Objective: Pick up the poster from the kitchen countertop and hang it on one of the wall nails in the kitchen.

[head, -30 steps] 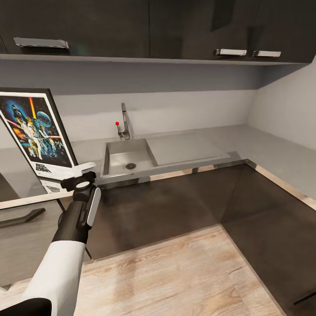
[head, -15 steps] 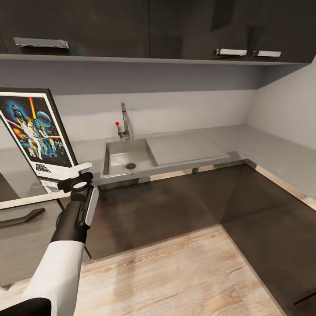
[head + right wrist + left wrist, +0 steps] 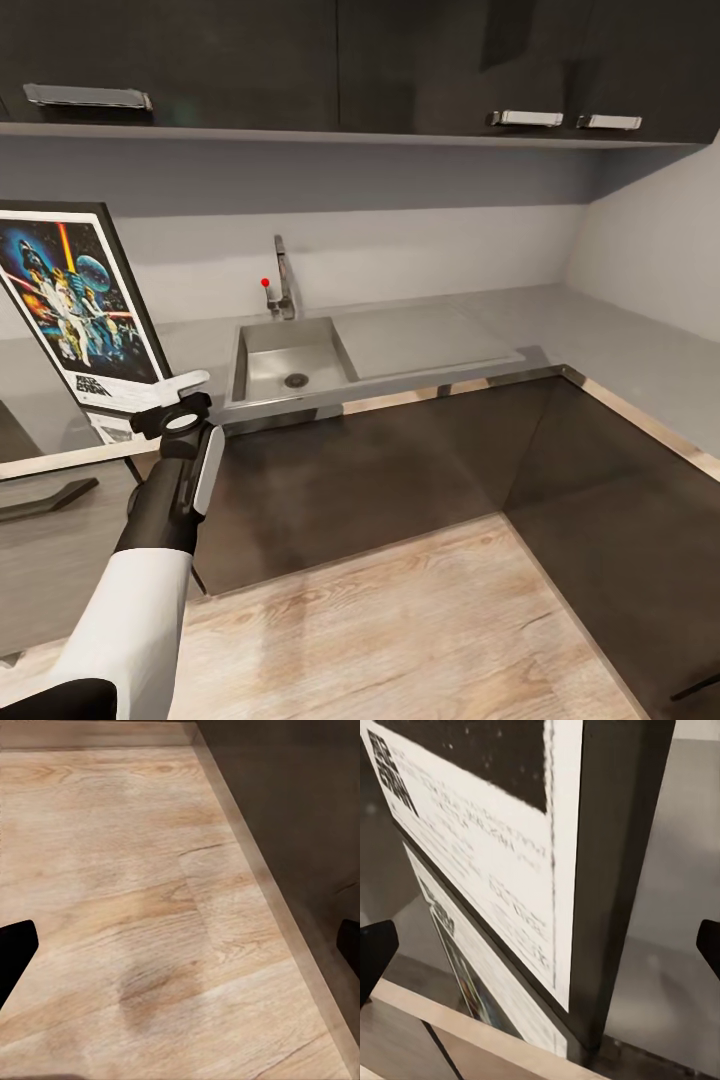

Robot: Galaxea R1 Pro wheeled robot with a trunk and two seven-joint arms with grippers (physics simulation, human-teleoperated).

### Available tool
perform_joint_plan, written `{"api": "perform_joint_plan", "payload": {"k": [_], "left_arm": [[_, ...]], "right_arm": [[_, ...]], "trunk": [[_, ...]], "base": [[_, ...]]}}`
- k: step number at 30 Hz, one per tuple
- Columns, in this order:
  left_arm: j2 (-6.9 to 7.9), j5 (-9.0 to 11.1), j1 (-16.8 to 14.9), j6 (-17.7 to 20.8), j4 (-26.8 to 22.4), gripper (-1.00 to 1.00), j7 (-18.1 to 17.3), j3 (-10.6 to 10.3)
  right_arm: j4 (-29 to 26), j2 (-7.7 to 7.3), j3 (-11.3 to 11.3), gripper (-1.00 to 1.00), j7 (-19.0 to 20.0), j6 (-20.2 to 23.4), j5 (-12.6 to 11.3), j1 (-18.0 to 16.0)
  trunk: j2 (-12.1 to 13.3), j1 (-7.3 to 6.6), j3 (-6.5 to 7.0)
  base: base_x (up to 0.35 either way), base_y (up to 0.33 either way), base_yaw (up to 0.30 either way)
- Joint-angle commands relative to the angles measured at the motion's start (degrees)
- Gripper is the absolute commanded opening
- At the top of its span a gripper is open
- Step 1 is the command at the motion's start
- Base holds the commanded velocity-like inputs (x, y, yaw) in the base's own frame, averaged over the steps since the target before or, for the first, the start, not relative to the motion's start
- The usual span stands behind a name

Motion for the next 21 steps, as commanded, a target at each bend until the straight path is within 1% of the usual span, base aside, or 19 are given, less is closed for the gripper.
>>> {"api": "perform_joint_plan", "payload": {"k": [1,5,8,21], "left_arm": [[-0.03,0.0,0.0,0.3,-0.1,1.00,0.1,0.0],[-0.03,0.0,0.0,0.3,-0.1,1.00,0.1,0.0],[-0.03,0.0,0.0,0.3,-0.1,1.00,0.1,0.0],[-0.03,0.0,0.0,0.3,-0.3,1.00,0.1,0.1]], "right_arm": [[-0.1,0.00,0.0,1.00,-0.4,0.1,0.6,0.0],[-0.1,0.00,0.0,1.00,-0.4,0.1,0.6,0.0],[-0.1,0.00,0.0,1.00,-0.4,0.1,0.6,0.0],[-0.1,0.00,0.0,1.00,-0.4,0.1,0.6,0.0]], "trunk": [[0.0,0.00,-0.04],[0.0,0.00,-0.04],[0.0,0.00,-0.04],[0.0,0.00,-0.04]], "base": [[0.001,-0.001,0.000],[0.165,-0.027,0.000],[0.066,-0.009,0.000],[0.010,-0.001,0.000]]}}
